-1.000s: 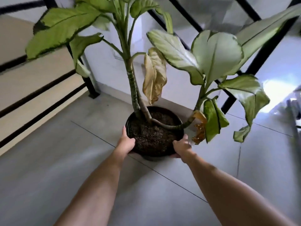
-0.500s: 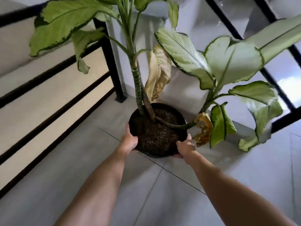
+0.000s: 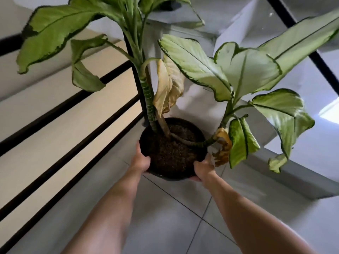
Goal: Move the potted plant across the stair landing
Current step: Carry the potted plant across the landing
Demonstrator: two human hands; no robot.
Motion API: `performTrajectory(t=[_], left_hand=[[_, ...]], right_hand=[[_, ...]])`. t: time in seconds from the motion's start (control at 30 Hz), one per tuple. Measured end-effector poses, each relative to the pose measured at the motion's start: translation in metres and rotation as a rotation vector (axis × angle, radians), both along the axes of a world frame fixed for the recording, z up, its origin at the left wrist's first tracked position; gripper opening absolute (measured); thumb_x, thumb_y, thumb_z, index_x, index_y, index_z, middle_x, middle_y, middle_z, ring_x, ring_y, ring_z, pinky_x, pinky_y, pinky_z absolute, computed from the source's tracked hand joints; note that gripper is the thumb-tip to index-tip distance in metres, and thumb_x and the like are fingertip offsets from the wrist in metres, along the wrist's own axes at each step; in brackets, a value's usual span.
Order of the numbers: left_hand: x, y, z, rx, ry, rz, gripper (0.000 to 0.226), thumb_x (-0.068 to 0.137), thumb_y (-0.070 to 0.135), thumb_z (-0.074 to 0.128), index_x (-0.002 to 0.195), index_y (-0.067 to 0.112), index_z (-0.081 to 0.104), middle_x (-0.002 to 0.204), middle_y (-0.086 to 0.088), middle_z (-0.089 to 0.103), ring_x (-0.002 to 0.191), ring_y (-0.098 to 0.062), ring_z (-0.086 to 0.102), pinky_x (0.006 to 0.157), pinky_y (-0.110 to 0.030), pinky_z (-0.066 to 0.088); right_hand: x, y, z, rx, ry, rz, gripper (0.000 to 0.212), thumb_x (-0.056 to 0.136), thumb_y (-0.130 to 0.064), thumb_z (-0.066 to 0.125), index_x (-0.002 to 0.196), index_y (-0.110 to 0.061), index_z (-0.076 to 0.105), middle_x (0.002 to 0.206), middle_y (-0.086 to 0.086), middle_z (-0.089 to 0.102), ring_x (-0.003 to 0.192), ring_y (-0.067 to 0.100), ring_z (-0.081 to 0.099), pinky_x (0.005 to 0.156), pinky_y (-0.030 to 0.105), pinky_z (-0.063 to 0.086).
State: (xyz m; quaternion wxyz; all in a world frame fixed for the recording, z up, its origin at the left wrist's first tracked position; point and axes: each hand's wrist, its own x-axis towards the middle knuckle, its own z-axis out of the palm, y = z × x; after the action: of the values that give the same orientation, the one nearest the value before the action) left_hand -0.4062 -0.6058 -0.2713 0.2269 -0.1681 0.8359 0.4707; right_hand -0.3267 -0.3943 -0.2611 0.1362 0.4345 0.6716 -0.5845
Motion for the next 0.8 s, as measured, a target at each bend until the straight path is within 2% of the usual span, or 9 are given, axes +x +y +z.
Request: performTrajectory(t=[0.1,0.2,0.33,0.4,0.47,0.53,0.63,0.73,0.8], left_hand=[[-0.013,-0.001,-0.005,0.026,0.043,-0.003,0.081,0.104,0.022,0.056,0.163,0.041,0.003,0.158,-0.017,0.037,0.133,-0.044,0.047,0.091,-0.05,0.054],[-0.029,-0.001,-0.007,0.119,0.011,0.02,0.078,0.106,0.026,0.055,0.162,0.043,0.005,0.159,-0.015,0.035,0.135,-0.044,0.045,0.085,-0.053,0.056],[-0.044,-0.006,-0.005,0.113,-0.003,0.011,0.074,0.104,0.037,0.056,0.159,0.051,0.008,0.154,-0.013,0.041,0.127,-0.045,0.051,0.076,-0.056,0.062],[-0.053,-0.01,-0.005,0.074,0.032,-0.021,0.072,0.101,0.047,0.057,0.156,0.054,0.012,0.151,-0.01,0.045,0.122,-0.042,0.056,0.053,-0.038,0.064],[-0.065,-0.015,-0.009,0.044,0.086,-0.066,0.072,0.1,0.048,0.058,0.158,0.049,0.016,0.15,-0.007,0.046,0.125,-0.038,0.055,0.043,-0.021,0.053],[-0.072,-0.017,-0.006,0.037,0.116,-0.098,0.071,0.101,0.044,0.059,0.159,0.046,0.018,0.143,-0.003,0.049,0.124,-0.037,0.058,0.048,-0.023,0.054],[-0.083,-0.02,-0.003,0.001,0.091,-0.147,0.071,0.103,0.035,0.056,0.158,0.045,0.013,0.12,-0.001,0.05,0.094,-0.035,0.069,0.049,-0.037,0.062],[-0.09,-0.019,-0.004,0.006,0.1,-0.146,0.077,0.103,0.027,0.057,0.16,0.045,0.01,0.127,-0.005,0.049,0.076,-0.031,0.069,0.049,-0.044,0.063],[-0.091,-0.016,-0.006,0.022,0.125,-0.121,0.077,0.101,0.034,0.058,0.159,0.046,0.009,0.143,-0.008,0.046,0.082,-0.033,0.068,0.047,-0.044,0.063]], right_hand=[[-0.012,-0.003,0.005,0.022,0.019,0.035,0.063,0.103,-0.013,0.04,0.157,-0.036,0.017,0.15,0.016,0.044,0.102,0.049,0.069,0.046,0.043,0.063],[-0.024,-0.003,0.003,0.024,0.041,0.03,0.063,0.103,-0.014,0.041,0.157,-0.037,0.019,0.151,0.015,0.045,0.085,0.044,0.074,0.059,0.051,0.066],[-0.036,-0.004,-0.001,0.042,0.056,0.035,0.063,0.103,-0.016,0.042,0.157,-0.036,0.019,0.155,0.013,0.042,0.074,0.04,0.076,0.059,0.046,0.066],[-0.039,-0.008,-0.003,0.034,0.081,0.025,0.062,0.103,-0.017,0.043,0.157,-0.036,0.019,0.156,0.012,0.04,0.081,0.039,0.075,0.058,0.043,0.067],[-0.043,-0.014,-0.007,0.018,0.11,-0.001,0.063,0.103,-0.019,0.044,0.158,-0.036,0.017,0.157,0.011,0.038,0.099,0.042,0.07,0.053,0.039,0.066],[-0.046,-0.021,-0.01,0.01,0.137,-0.03,0.065,0.104,-0.018,0.043,0.16,-0.035,0.014,0.157,0.012,0.036,0.103,0.042,0.066,0.05,0.038,0.064],[-0.052,-0.028,-0.012,0.016,0.153,-0.049,0.065,0.104,-0.018,0.042,0.16,-0.033,0.013,0.156,0.016,0.036,0.084,0.036,0.067,0.041,0.033,0.061],[-0.063,-0.029,-0.011,-0.045,0.159,-0.1,0.063,0.106,-0.014,0.041,0.16,-0.03,0.013,0.162,0.01,0.025,0.123,0.049,0.054,0.043,0.04,0.06],[-0.07,-0.023,-0.014,-0.02,0.171,-0.09,0.065,0.106,-0.012,0.043,0.16,-0.031,0.014,0.166,0.007,0.018,0.135,0.05,0.044,0.05,0.046,0.059]])
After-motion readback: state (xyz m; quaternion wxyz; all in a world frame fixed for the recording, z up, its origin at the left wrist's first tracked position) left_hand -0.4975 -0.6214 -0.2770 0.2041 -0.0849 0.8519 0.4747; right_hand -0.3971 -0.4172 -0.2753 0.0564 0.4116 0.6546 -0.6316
